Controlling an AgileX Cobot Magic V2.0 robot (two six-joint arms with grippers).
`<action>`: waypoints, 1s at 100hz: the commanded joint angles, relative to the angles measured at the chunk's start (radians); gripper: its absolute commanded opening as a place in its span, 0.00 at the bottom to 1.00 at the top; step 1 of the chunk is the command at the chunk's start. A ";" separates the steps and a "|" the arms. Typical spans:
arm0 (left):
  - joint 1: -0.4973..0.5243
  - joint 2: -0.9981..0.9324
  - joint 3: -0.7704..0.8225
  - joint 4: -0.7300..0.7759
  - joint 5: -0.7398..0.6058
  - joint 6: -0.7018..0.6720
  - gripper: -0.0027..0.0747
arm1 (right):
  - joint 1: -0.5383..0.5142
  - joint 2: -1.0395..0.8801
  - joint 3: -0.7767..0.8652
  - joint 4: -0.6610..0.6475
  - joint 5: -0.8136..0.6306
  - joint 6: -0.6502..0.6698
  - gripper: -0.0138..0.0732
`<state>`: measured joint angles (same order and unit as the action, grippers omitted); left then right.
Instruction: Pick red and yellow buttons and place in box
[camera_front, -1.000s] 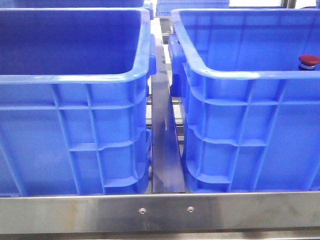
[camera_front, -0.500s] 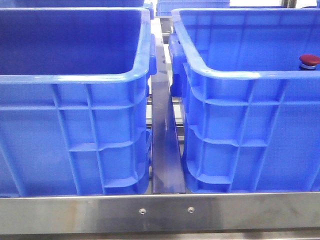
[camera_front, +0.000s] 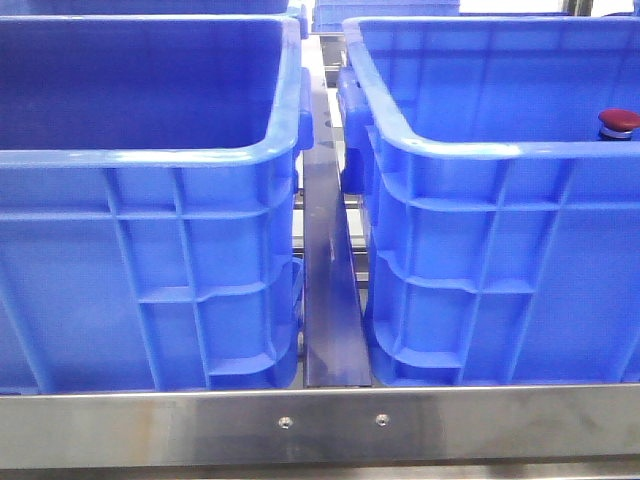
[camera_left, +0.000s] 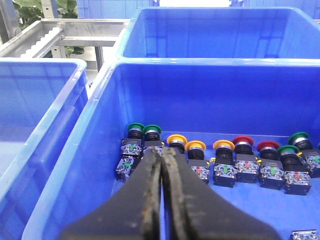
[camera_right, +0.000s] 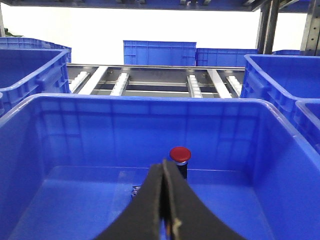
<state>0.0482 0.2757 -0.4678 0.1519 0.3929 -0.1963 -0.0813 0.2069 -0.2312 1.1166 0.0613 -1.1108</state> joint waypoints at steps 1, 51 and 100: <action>0.000 0.010 -0.021 0.001 -0.070 -0.010 0.01 | 0.001 0.006 -0.029 0.011 -0.024 -0.006 0.09; -0.001 -0.140 0.253 -0.092 -0.193 0.099 0.01 | 0.001 0.006 -0.029 0.011 -0.014 -0.006 0.09; 0.028 -0.314 0.513 -0.169 -0.356 0.101 0.01 | 0.001 0.006 -0.029 0.011 0.006 -0.006 0.09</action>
<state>0.0739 -0.0047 -0.0035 0.0000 0.1260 -0.0978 -0.0813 0.2032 -0.2312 1.1166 0.0938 -1.1108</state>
